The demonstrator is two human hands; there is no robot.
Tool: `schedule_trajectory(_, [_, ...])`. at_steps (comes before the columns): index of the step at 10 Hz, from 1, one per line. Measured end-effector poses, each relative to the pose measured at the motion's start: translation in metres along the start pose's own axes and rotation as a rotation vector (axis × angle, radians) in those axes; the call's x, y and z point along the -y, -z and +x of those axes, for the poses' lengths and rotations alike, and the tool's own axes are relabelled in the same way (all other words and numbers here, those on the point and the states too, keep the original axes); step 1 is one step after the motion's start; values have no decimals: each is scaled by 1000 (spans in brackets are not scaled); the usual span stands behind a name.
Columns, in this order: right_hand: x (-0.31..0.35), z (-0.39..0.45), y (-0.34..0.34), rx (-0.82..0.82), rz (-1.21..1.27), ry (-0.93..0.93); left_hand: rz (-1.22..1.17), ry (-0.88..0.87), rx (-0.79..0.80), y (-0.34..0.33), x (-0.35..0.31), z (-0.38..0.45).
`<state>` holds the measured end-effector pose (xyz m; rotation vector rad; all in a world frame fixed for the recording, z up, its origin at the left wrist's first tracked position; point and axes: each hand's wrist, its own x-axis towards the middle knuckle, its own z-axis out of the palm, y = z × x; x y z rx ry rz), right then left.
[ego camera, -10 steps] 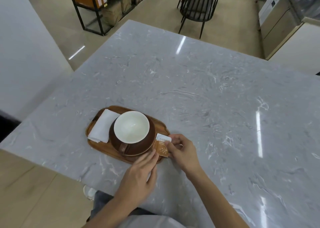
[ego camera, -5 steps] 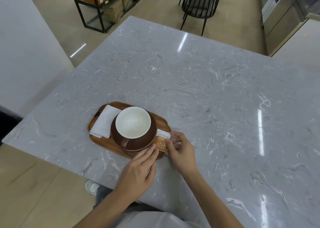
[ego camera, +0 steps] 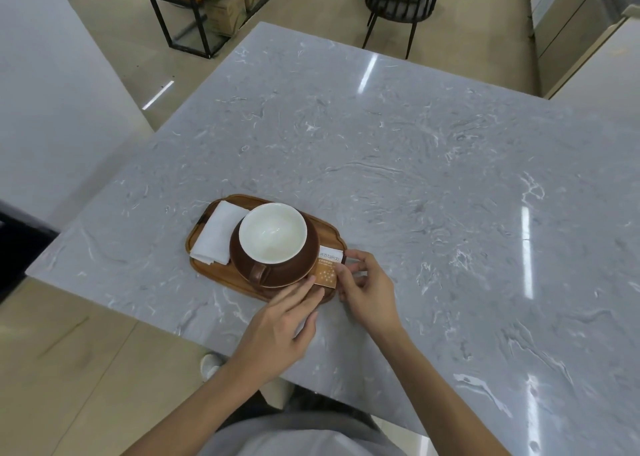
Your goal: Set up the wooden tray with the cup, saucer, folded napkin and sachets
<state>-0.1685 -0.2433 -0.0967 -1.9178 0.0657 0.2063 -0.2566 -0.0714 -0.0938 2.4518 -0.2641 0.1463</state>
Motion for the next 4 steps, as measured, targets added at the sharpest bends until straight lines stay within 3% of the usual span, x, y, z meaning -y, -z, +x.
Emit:
schedule_trajectory(2, [9, -7, 6, -35, -92, 78, 16, -61, 21, 22, 2, 1])
schedule_trajectory(4, [39, -15, 11, -198, -189, 226, 21, -271, -74, 73, -3, 24])
